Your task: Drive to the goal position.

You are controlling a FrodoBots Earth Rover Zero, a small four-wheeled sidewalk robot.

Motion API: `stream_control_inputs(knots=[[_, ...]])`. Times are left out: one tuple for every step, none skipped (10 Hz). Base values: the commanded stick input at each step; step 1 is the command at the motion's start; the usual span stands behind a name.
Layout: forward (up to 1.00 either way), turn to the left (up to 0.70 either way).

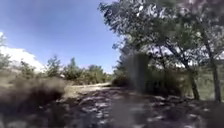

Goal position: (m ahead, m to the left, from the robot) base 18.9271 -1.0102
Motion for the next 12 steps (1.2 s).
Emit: stream_control_inputs(knots=[[0.44,0.02],[0.44,0.02],[0.44,0.02],[0.44,0.02],[0.44,0.02],[0.44,0.02],[0.44,0.02],[0.44,0.02],[0.44,0.02],[0.44,0.09],[0.44,0.21],[0.44,0.27]])
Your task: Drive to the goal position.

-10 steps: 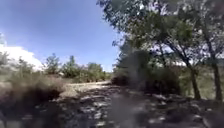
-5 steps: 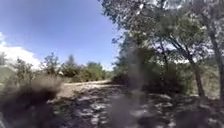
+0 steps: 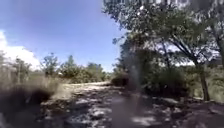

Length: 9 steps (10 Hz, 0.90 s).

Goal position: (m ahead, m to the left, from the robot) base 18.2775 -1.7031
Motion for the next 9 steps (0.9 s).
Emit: stream_control_inputs(knots=[[0.44,0.21],[0.44,0.11],[0.44,0.02],[0.44,0.02],[0.44,0.18],[0.44,0.27],[0.44,0.27],[0.44,0.17],[0.44,0.02]])
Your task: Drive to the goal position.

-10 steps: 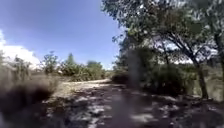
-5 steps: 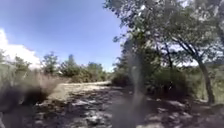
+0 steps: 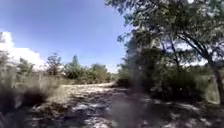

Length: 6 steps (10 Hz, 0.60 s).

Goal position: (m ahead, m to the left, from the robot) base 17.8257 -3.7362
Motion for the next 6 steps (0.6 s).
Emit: stream_control_inputs(knots=[[0.44,0.02],[0.44,0.15],[0.44,0.22],[0.44,0.15],[0.44,0.04],[0.44,0.03]])
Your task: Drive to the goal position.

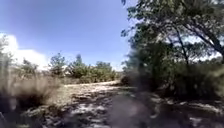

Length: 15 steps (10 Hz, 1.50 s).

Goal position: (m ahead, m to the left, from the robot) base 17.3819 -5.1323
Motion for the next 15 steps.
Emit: stream_control_inputs(knots=[[0.44,0.03],[0.44,0.12],[0.44,0.27],[0.44,0.21],[0.44,0.03],[0.44,0.03],[0.44,0.03],[0.44,0.03],[0.44,0.03],[0.44,0.03],[0.44,0.03],[0.44,0.04],[0.44,0.15],[0.44,0.23],[0.44,0.26]])
